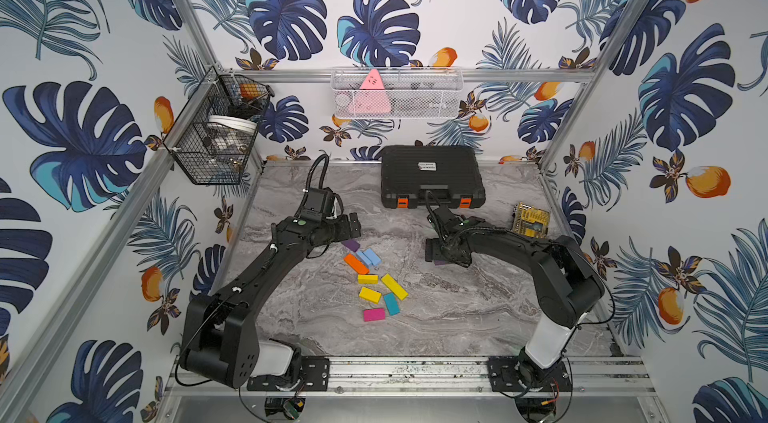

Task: Assemble the letter c with building blocks
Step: Adjust the building block at the center of the board.

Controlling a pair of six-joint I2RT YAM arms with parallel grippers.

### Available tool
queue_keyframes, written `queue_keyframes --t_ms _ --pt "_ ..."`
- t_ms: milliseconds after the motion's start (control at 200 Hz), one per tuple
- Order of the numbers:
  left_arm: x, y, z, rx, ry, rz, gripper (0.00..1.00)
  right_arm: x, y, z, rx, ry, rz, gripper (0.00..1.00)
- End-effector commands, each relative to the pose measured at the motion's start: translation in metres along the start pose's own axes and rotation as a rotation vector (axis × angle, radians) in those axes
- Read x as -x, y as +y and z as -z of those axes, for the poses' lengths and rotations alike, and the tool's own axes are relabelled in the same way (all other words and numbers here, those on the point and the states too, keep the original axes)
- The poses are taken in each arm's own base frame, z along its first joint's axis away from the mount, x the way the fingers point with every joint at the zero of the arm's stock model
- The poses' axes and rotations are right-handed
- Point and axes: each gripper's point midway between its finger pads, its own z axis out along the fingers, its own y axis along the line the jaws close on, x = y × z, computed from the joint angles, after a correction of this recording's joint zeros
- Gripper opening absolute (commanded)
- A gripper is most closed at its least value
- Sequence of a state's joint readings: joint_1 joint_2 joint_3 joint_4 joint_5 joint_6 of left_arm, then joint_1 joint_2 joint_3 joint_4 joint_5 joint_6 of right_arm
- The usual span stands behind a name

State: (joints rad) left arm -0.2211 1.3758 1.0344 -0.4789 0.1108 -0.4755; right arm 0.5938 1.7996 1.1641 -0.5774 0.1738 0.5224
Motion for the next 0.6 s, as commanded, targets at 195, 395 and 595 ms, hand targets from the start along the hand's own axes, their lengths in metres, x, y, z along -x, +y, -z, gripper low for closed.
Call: queue_keyframes --t_ms 195,395,595 --pt "0.002 -0.002 -0.001 -0.010 -0.005 0.001 0.99 0.004 0.003 -0.009 -0.013 0.014 0.071 0.93" --pt "0.002 -0.003 0.000 -0.013 -0.005 -0.001 0.99 -0.003 0.000 -0.015 -0.010 0.034 0.070 0.91" --pt "0.001 -0.004 -0.001 -0.017 -0.004 0.002 0.99 -0.009 -0.002 -0.019 -0.012 0.045 0.074 0.85"
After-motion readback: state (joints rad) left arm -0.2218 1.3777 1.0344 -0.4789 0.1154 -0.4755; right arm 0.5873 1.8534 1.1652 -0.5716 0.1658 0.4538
